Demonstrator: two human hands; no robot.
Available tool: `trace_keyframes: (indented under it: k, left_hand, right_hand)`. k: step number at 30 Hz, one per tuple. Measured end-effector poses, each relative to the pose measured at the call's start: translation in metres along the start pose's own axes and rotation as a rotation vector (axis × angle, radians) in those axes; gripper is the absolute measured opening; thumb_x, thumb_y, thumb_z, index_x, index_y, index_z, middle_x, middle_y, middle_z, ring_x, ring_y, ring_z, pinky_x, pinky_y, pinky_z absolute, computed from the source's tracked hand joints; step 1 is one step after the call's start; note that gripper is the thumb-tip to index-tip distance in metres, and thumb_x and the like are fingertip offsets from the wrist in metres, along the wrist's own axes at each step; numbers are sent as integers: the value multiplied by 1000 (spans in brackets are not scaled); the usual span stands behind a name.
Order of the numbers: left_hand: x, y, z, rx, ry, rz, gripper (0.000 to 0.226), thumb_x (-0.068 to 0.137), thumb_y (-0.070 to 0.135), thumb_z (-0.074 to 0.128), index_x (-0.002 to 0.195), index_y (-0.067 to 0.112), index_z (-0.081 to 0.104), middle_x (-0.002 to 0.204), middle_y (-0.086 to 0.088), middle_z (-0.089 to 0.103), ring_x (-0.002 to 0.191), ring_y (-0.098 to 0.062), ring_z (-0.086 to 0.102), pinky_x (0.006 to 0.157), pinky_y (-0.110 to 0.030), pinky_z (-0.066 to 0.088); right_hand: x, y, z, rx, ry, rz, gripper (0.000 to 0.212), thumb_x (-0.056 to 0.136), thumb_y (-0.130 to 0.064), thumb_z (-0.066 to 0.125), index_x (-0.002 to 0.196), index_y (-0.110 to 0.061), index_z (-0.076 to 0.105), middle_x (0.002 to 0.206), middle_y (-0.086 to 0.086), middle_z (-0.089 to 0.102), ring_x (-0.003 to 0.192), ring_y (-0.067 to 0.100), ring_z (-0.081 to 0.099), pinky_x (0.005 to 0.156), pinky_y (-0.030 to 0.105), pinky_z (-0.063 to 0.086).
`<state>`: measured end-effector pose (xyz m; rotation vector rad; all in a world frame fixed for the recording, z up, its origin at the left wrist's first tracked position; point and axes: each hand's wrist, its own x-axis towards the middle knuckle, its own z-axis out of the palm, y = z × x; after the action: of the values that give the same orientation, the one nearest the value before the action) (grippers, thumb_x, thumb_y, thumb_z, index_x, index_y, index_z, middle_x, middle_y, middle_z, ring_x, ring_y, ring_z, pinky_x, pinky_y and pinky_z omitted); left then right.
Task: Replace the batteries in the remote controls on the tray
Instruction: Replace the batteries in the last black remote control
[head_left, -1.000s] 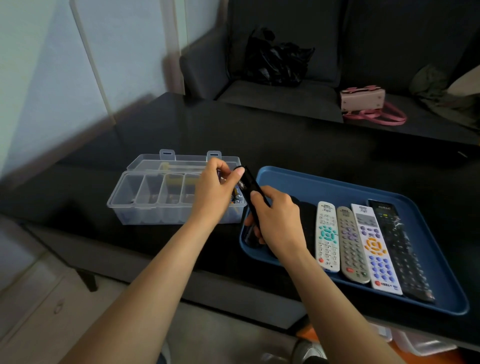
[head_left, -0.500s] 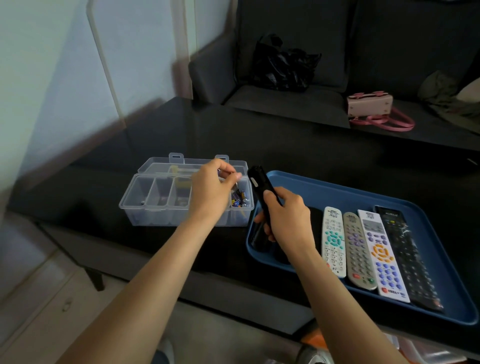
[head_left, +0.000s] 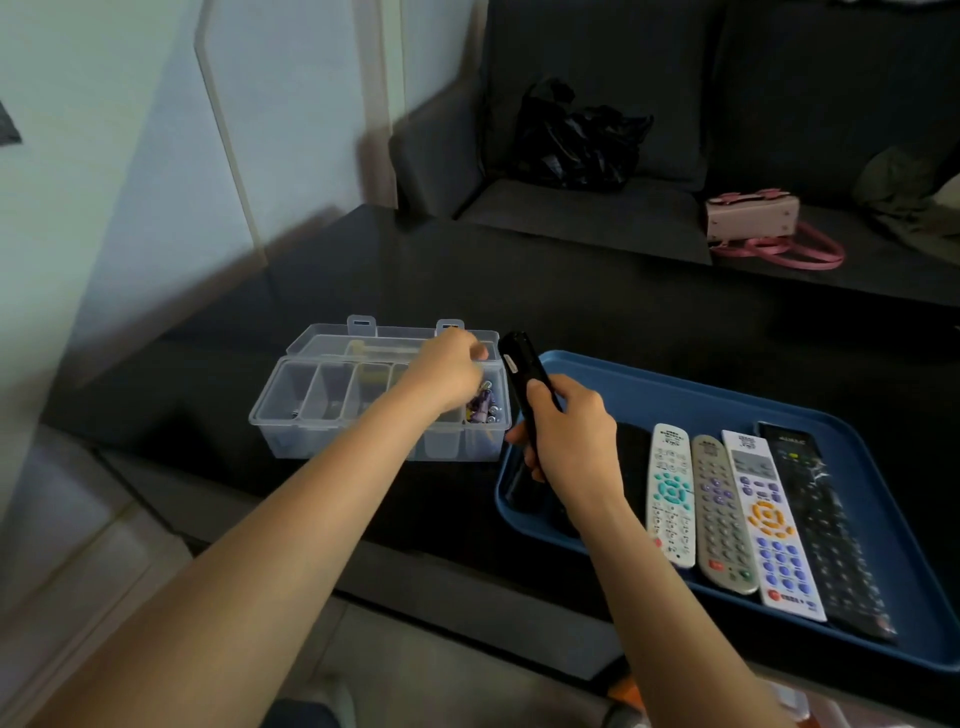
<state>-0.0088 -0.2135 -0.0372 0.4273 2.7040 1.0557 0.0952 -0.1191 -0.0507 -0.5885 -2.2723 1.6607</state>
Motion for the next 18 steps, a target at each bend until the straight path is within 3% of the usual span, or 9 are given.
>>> trace_keyframes:
  k: [2,6,10,13,16,18]
  left_hand:
    - [-4,-7,-4,-71,33,17,30,92,4,49,119,14,57,121,-9,58,109,-21,56,89,-31,43]
    - [-17,-27,-16,-137,204,41,27,93,10,50,118,13,60,116,-5,62,103,-15,57,80,-23,41]
    - [-34,-61,-45,36,405,89,24,94,15,49,115,13,62,112,-3,64,96,-14,59,76,-23,42]
    - [-44,-86,-70,304,498,35,23,96,19,43,104,13,63,104,-6,66,92,-24,61,67,-31,41]
    - [-46,-109,-93,563,330,-50,26,96,26,40,95,14,63,99,-7,63,88,-26,58,65,-33,39]
    - [-43,-122,-107,563,152,-89,27,95,28,39,93,14,62,102,-6,53,86,-23,52,69,-34,39]
  right_hand:
    - [-2,-2,3,18,-25,6,21,99,-25,43,89,-15,59,64,5,68,42,3,51,48,25,41]
    - [-6,-11,14,134,-116,31,18,100,-25,42,88,-26,56,70,9,69,48,12,53,43,23,42]
    - [-14,-22,48,198,-184,1,16,101,-24,42,98,-23,58,69,8,69,49,14,55,43,24,45]
    - [-21,-31,74,221,-222,-15,17,101,-23,40,94,-25,56,70,10,69,49,15,54,42,24,44]
    - [-22,-41,97,205,-250,-34,17,101,-21,41,96,-19,57,71,13,68,47,16,52,39,24,42]
    - [-19,-47,113,175,-248,-44,18,101,-21,41,94,-18,58,69,13,69,47,17,53,39,24,41]
